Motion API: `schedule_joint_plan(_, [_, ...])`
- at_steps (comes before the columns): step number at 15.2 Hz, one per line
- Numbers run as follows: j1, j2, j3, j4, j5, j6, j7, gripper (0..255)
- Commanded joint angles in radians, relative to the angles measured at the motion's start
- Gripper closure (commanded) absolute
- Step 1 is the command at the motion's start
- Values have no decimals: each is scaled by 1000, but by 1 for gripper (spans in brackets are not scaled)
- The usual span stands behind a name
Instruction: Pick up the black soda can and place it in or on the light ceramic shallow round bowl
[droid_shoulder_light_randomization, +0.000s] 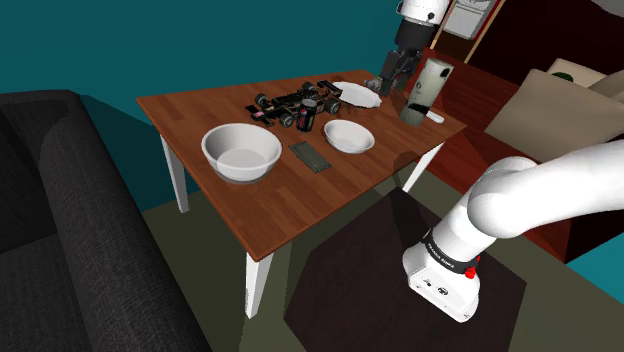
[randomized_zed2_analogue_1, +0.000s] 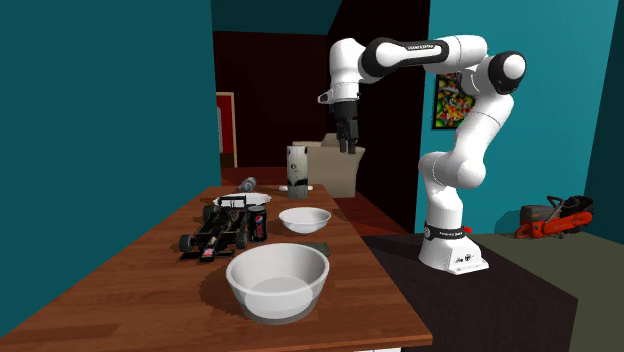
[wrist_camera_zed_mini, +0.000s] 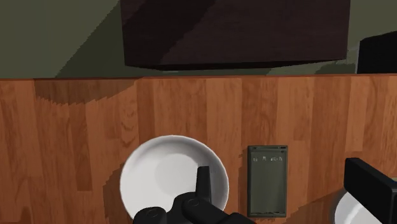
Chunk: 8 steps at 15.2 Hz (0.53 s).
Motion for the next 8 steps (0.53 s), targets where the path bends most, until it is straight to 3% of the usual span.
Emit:
schedule_joint_plan(1, [1,71,-6,20,0,55,-3,0])
schedule_joint_plan(8, [5,331,-25,125,10,214,-15,0])
